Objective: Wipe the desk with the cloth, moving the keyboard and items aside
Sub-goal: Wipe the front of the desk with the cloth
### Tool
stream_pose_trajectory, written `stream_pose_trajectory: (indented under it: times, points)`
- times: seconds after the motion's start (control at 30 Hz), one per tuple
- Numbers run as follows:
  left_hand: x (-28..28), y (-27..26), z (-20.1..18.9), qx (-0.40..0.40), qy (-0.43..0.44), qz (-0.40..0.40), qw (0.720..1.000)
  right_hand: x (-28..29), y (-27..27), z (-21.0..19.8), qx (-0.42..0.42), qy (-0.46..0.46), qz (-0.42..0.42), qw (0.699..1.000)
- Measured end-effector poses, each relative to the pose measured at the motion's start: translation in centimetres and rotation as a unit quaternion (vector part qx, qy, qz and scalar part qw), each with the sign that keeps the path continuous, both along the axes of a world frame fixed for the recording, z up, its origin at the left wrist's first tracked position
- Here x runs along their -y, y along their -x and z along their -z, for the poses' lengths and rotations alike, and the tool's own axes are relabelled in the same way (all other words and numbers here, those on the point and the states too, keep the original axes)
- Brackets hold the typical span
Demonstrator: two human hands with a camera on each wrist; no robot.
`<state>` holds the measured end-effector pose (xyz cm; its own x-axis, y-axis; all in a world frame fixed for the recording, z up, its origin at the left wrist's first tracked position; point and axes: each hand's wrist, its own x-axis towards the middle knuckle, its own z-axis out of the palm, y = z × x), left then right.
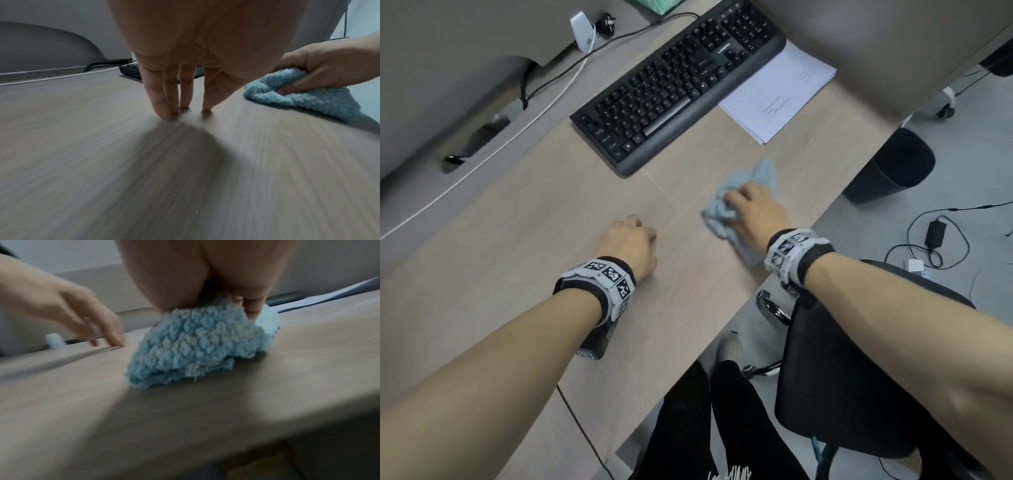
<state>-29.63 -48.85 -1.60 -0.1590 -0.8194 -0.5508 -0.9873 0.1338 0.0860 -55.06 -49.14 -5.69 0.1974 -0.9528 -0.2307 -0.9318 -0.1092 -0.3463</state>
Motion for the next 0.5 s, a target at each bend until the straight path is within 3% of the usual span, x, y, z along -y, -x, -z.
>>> stream_pose_trajectory:
  times: [0.13,0.23,0.33,0.5]
  points:
    - [0.2,0.1,0.0,0.006,0.002,0.004,1.0,1.4,8.0,-0.6,-0.081,-0.017,0.213,0.974]
    - [0.2,0.0,0.0,0.004,0.004,0.005,1.0,1.4,10.0,-1.4,-0.128,-0.049,0.287,0.948]
    - [0.5,-0.2,-0.5,-0.004,-0.013,0.004,1.0,1.7,7.7,-3.0,-0.067,-0.054,0.27,0.959]
    - [1.3,-1.7,-1.1,-0.058,-0.054,-0.047,0.996,3.5,-0.1,-5.5,0.032,-0.002,0.122,0.992]
